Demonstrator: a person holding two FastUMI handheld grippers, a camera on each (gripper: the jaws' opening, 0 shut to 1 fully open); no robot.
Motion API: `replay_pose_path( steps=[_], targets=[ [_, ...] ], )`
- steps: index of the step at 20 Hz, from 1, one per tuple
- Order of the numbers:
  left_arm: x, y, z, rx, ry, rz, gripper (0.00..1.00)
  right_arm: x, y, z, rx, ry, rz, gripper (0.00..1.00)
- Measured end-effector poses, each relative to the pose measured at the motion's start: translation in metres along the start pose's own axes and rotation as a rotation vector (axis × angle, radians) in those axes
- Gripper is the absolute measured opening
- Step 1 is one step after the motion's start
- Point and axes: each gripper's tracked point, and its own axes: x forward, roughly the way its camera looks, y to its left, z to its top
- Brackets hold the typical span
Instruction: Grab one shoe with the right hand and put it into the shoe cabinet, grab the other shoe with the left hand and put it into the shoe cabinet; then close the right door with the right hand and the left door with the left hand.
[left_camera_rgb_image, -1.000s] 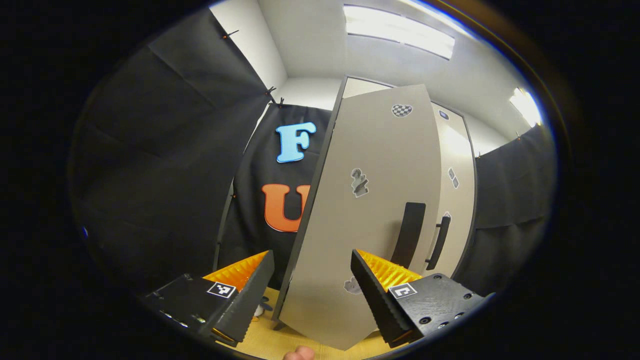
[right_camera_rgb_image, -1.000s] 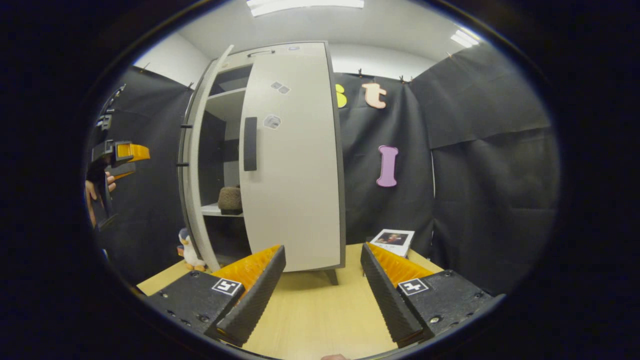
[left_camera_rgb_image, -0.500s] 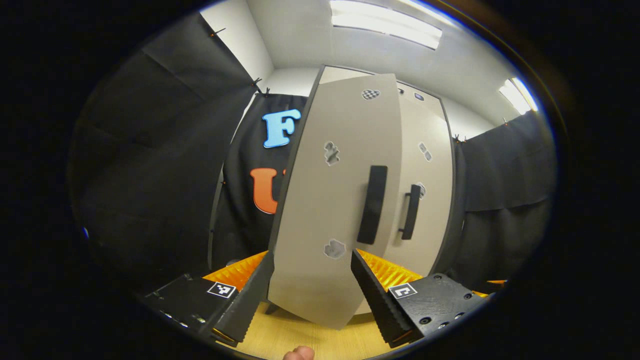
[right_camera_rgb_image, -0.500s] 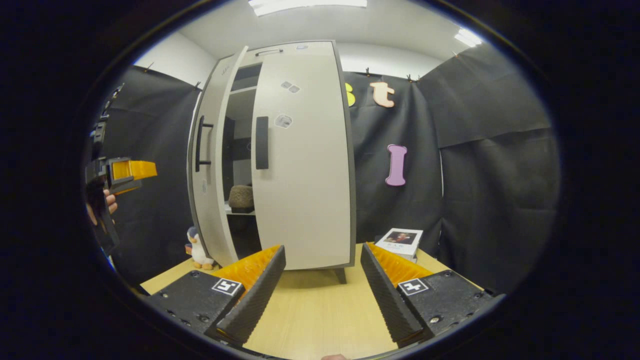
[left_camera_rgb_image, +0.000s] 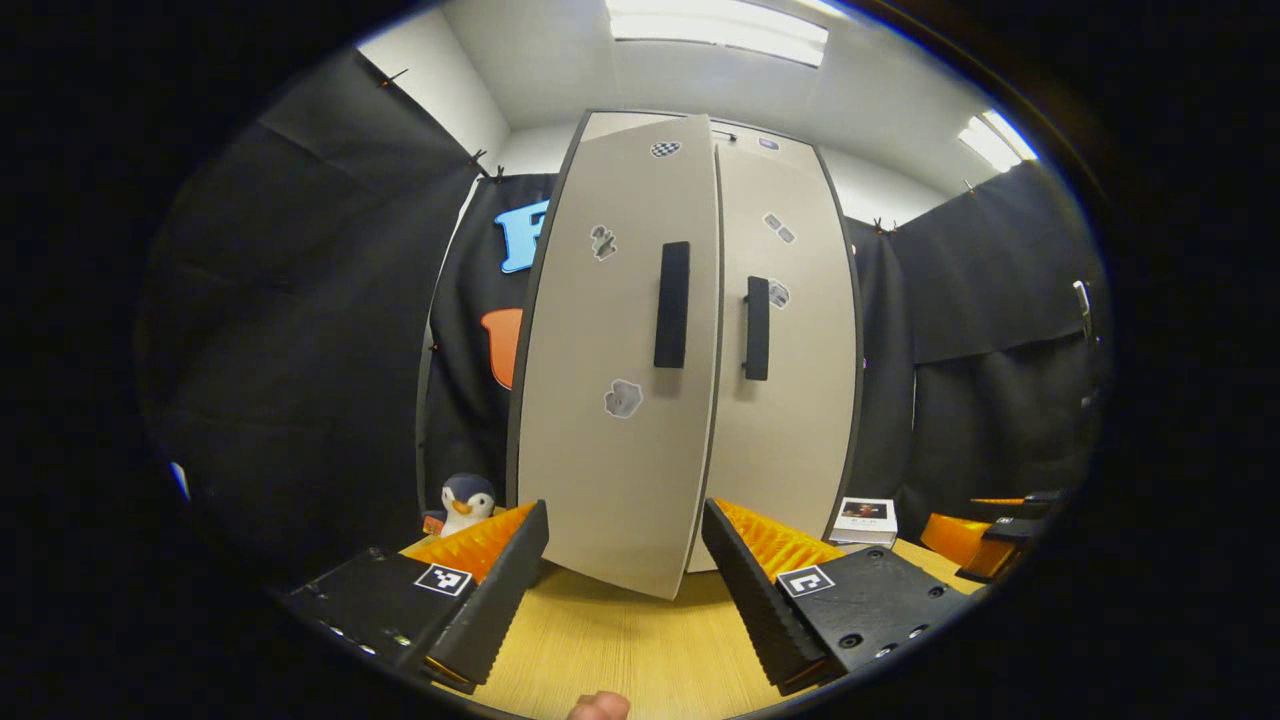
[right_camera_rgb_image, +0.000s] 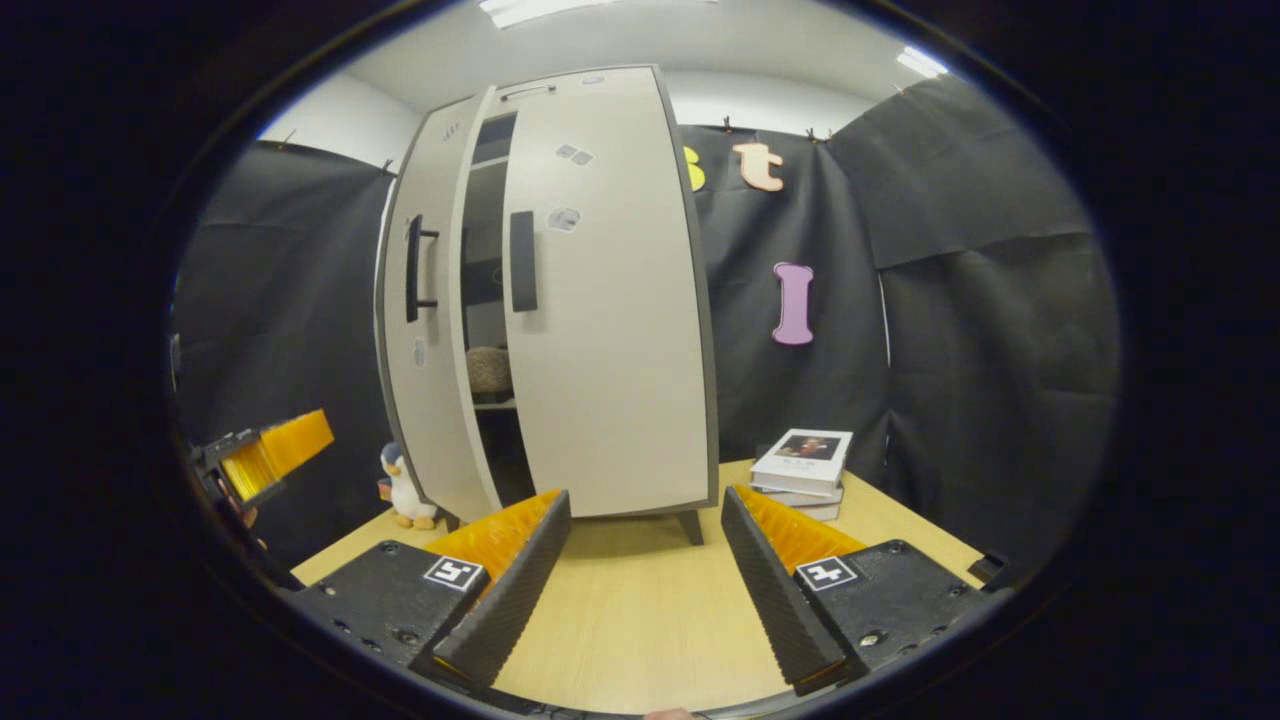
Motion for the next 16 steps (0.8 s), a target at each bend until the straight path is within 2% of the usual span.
replay_pose_path(
  steps=[2,7,16],
  targets=[
    [-0.002,-0.012,-0.010,-0.009,0.019,-0.027,0.95,-0.003,-0.002,-0.001,0.006,-0.001,-0.005,0.99],
    [-0.001,-0.015,-0.011,-0.007,0.031,-0.032,0.95,-0.003,-0.007,0.000,0.011,0.005,-0.020,0.99],
    [0.000,-0.009,-0.009,-0.005,0.040,-0.012,0.95,-0.001,-0.005,0.010,0.010,-0.025,-0.036,0.99]
  ],
)
